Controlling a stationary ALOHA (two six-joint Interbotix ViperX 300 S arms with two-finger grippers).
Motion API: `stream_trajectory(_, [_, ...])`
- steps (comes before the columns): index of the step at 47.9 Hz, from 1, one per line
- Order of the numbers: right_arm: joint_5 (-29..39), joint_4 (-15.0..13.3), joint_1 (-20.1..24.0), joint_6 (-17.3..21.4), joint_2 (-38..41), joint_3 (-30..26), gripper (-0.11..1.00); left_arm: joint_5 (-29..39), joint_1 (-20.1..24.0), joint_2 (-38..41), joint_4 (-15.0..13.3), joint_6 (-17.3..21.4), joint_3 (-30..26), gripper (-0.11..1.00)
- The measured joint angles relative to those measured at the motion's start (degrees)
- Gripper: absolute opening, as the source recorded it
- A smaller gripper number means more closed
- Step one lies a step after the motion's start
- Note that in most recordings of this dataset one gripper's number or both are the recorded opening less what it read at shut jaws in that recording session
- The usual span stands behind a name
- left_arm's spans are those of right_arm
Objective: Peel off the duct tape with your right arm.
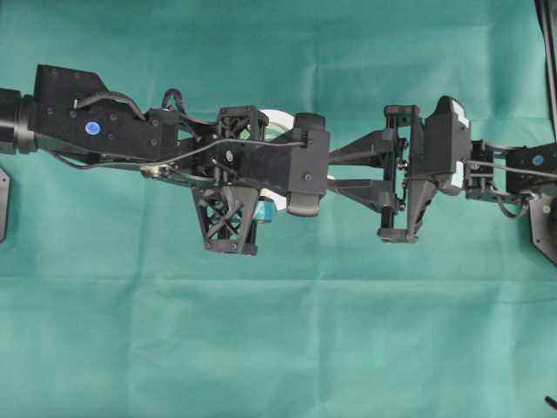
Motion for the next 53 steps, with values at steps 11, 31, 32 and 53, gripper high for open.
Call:
stream_trajectory(11, [0.0,0.0,0.0,0.0,1.23,-0.62,-0.05,0.0,0.0,0.0,-0.09,0.09,0.09,0.21])
stream_trajectory(31, [0.0,0.09,0.18,-0.09,1.93,-1.14,-0.05,0.0,0.0,0.0,-0.09,0.0,0.35,0.21])
stream_trajectory(32, [0.0,0.0,0.18,-0.09,1.93,-1.14,-0.05,0.0,0.0,0.0,-0.09,0.0,0.44,0.21])
stream_trajectory(53, [0.0,0.0,0.79,0.0,2.02,-1.23,-0.05,0.0,1.85,0.0,-0.09,0.0,2.46,0.21])
